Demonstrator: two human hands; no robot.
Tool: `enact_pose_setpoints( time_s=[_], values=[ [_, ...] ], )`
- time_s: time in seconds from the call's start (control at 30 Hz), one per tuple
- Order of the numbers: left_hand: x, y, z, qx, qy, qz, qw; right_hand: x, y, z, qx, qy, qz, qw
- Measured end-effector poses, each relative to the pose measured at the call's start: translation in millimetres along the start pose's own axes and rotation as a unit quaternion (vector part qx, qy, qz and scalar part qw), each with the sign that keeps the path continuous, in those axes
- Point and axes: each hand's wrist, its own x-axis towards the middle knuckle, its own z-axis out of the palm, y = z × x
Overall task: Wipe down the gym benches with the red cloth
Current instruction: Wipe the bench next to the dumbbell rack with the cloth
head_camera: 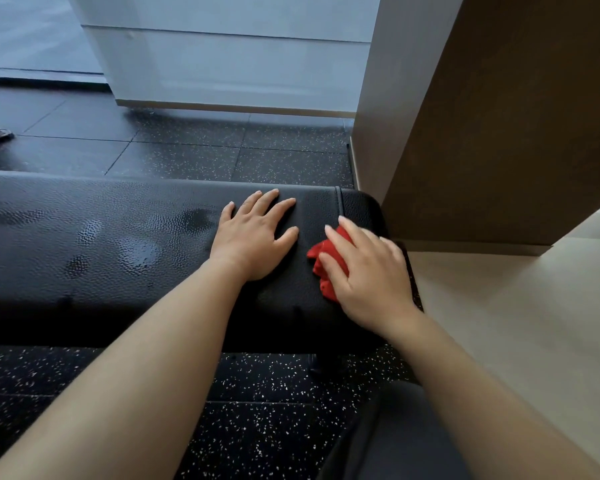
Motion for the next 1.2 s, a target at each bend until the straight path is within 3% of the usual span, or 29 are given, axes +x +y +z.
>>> enact_pose_setpoints(
  time_s=[0.13,0.3,0.5,0.8,1.2],
  values=[
    [-1,2,-1,-0.014,0.011,-0.004,1.0,37,1,5,-0.033,-0.032,0.038,0.998],
    [-13,3,-8,-0.057,0.063,0.034,0.996,14,-3,3,-0.038,-0.042,0.016,0.998],
    [-41,-19,-16,-0.024,-0.039,0.031,0.998,-38,-23,-2,-0.026,-0.023,-0.017,0.999],
    [-49,-24,-7,-0.001,-0.017,0.032,0.999,44,-30,8,-0.06,-0.061,0.037,0.996],
    [-52,-24,-6,-0.002,-0.006,0.028,1.0,-18,-34,1,-0.037,-0.067,0.013,0.997]
  ],
)
